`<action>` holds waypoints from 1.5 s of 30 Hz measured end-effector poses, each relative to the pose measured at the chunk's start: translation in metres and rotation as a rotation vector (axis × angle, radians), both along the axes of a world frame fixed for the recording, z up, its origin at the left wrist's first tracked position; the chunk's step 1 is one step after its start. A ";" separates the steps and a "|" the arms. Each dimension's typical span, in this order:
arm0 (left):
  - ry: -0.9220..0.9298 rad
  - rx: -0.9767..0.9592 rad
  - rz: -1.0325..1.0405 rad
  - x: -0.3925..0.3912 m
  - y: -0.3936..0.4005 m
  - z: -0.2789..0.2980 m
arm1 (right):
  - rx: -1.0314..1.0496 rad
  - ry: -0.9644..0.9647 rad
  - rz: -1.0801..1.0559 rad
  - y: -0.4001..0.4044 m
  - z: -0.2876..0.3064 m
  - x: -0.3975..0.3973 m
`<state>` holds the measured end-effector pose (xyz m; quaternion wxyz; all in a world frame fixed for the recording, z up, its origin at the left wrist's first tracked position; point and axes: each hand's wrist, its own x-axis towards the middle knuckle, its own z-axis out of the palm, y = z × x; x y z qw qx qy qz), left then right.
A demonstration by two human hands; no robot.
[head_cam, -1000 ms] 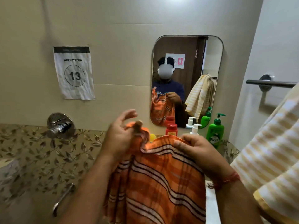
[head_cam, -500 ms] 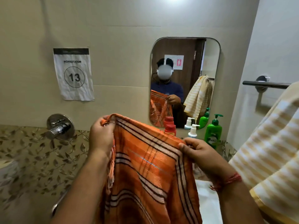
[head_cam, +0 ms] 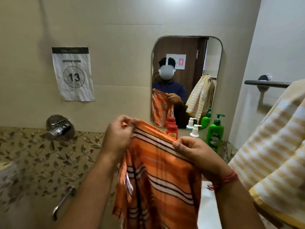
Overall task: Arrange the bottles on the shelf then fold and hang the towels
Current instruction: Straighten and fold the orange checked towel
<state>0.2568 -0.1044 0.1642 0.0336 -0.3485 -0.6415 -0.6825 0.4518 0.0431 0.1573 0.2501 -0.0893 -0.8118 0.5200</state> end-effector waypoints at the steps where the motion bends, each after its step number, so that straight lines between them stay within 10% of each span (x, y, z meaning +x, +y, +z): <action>1: -0.046 0.050 0.179 -0.010 -0.006 0.001 | -0.039 0.021 -0.029 0.005 -0.003 0.007; 4: -0.026 0.078 0.206 -0.015 -0.017 0.000 | -0.061 0.070 -0.124 0.013 -0.001 0.016; 10: 0.159 -0.215 -0.700 0.049 0.017 -0.009 | 0.187 0.091 -0.016 -0.019 0.019 -0.015; 25: -0.141 0.185 0.260 0.004 0.005 -0.011 | 0.693 -0.588 -0.438 0.019 -0.016 0.004; 32: -0.052 -0.018 0.080 0.000 0.014 -0.015 | -0.305 -0.045 0.455 -0.022 0.015 0.023; 39: -0.229 0.046 -0.267 0.025 0.020 -0.015 | -0.548 0.248 0.682 -0.037 0.010 -0.008; 42: -0.217 0.084 -0.266 0.027 0.014 -0.009 | -0.426 0.191 0.491 -0.034 0.004 -0.018; 45: -0.117 0.076 -0.254 0.031 0.013 -0.010 | 0.137 0.134 0.001 -0.041 -0.004 -0.031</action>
